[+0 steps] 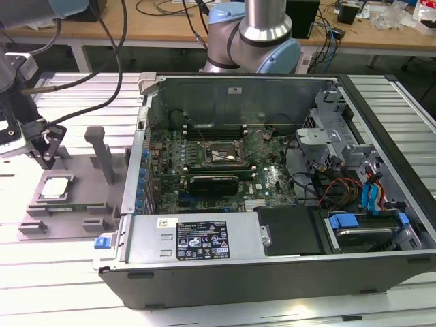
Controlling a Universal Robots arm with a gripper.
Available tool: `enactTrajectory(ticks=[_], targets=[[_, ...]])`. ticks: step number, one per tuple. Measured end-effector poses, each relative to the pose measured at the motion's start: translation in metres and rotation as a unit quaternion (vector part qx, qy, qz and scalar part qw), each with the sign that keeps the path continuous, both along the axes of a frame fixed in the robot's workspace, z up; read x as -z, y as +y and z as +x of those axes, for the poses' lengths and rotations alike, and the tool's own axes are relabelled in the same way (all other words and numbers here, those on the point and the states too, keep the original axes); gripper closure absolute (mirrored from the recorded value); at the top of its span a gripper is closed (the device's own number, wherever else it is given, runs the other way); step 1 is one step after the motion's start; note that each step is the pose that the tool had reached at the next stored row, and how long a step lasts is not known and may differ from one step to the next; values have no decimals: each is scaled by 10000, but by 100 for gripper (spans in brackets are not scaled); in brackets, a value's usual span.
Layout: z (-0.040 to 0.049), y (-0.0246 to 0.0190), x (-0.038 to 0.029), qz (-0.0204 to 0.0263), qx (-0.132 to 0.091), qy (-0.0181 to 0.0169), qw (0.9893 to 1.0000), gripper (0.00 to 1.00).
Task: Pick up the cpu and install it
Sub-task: 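Pick up the cpu and move it towards the insertion slot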
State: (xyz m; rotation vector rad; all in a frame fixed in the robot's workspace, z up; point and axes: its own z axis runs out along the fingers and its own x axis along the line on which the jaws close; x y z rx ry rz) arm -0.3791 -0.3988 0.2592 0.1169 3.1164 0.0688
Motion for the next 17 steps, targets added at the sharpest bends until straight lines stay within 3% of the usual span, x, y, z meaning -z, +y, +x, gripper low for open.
enactTrajectory(ticks=[17], targets=[[-109,0,159,1,0,-1,10000,89]])
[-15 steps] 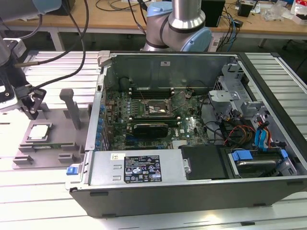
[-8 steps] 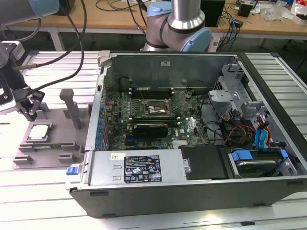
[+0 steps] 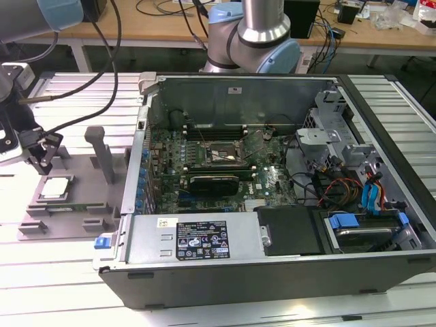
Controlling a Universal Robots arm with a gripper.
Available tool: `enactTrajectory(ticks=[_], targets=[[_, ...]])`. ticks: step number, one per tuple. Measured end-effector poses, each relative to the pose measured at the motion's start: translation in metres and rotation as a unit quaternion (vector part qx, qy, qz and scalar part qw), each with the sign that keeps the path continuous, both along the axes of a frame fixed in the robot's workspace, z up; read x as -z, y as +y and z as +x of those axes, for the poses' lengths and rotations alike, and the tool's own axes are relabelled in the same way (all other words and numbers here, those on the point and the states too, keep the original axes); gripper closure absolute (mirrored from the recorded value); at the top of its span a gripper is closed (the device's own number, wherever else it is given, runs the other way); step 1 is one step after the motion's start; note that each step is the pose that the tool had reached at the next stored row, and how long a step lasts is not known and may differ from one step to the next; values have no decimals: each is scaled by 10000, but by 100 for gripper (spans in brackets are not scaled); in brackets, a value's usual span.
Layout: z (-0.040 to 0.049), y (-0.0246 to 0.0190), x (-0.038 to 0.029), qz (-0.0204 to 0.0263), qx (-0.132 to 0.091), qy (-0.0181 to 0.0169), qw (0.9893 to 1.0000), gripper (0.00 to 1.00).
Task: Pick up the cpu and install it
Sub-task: 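Pick up the cpu and move it towards the insertion slot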
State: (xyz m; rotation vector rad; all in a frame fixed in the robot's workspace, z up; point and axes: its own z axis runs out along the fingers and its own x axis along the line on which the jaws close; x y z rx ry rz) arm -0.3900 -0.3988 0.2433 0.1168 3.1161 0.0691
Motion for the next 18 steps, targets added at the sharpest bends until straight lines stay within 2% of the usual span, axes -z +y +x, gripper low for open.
enactTrajectory(ticks=[14,16,18], targets=[[-36,0,84,-1,0,1,10000,89],[-48,-2,180,-1,-15,1,10000,89],[-13,-14,195,-1,-35,4,10000,89]])
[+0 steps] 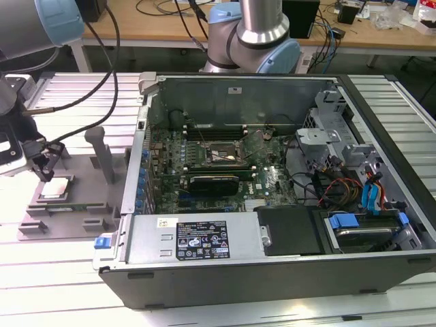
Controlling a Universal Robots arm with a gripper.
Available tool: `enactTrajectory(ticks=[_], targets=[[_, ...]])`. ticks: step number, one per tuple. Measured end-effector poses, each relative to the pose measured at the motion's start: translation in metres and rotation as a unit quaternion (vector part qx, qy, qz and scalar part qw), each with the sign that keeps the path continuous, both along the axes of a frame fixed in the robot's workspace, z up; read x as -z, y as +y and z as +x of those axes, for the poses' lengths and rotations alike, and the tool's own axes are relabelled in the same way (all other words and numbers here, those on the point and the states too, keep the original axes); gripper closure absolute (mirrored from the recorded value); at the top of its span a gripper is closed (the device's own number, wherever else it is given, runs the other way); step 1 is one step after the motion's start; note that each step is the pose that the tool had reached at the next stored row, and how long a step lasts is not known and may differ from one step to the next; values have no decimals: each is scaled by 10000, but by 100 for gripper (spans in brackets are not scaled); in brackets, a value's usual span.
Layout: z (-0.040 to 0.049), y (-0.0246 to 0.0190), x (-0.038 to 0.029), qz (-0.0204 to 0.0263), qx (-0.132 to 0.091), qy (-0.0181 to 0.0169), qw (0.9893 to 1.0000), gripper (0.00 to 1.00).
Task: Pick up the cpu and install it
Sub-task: 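Pick up the cpu and move it towards the insertion slot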
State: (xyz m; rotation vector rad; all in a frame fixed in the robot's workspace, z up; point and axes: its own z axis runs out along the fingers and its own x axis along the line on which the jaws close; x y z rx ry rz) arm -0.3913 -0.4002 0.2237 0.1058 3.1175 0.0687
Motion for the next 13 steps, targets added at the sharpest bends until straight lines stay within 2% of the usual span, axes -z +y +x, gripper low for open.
enactTrajectory(ticks=[2,5,7,10,11,12,13], targets=[[41,-7,19,0,-12,3,10000,89],[43,-15,41,-4,-194,4,9998,89],[43,-35,51,-23,-230,4,9997,89],[43,-42,52,-30,-229,4,9997,89],[43,-44,53,-31,-230,4,9997,84],[43,-46,53,-33,-230,4,9997,71],[43,-47,53,-33,-229,4,9997,64]])
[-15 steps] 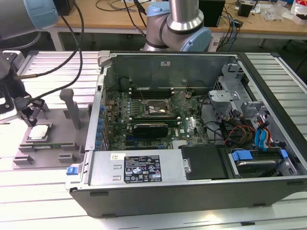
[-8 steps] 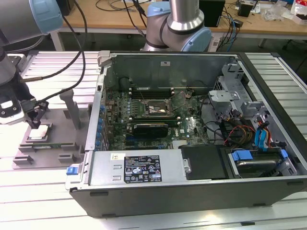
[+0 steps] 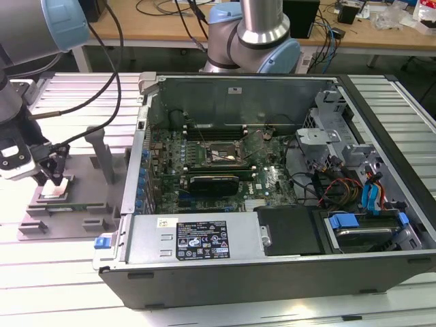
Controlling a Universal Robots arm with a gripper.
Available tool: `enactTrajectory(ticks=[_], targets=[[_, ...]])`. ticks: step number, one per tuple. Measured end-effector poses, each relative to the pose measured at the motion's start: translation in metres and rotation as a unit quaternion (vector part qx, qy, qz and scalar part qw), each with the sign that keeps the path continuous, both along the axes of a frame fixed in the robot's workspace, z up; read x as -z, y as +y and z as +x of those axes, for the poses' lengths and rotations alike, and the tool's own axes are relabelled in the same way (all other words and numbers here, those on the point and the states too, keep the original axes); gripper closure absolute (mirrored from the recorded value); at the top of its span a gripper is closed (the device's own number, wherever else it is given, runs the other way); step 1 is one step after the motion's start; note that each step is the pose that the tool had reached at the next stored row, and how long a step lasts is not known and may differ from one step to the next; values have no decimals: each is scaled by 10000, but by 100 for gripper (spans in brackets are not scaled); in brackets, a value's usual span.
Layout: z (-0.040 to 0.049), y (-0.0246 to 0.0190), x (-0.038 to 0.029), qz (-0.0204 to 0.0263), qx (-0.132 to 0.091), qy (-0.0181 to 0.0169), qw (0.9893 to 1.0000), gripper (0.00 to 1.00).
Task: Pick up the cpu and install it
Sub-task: 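Pick up the cpu and move it towards the insertion slot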
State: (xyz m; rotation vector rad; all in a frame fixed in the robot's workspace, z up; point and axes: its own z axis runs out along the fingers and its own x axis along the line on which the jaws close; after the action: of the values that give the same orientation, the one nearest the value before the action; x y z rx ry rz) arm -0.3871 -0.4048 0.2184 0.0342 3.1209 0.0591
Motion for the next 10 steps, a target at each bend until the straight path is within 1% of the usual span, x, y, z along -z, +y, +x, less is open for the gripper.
enactTrajectory(ticks=[1,2,3,4,5,6,8,9,10], targets=[[0,-2,0,-2,0,0,10000,52],[0,-5,1,-4,0,0,10000,52],[0,-7,1,-5,0,0,10000,40],[0,-8,2,-7,-1,0,10000,34],[-1,-9,4,-7,-24,0,10000,34],[-1,-9,13,-7,-125,-6,9999,34],[0,-8,35,-7,-367,-19,9993,34],[1,-8,48,-12,-382,-20,9993,34],[0,-5,63,-15,-299,-19,9995,34]])
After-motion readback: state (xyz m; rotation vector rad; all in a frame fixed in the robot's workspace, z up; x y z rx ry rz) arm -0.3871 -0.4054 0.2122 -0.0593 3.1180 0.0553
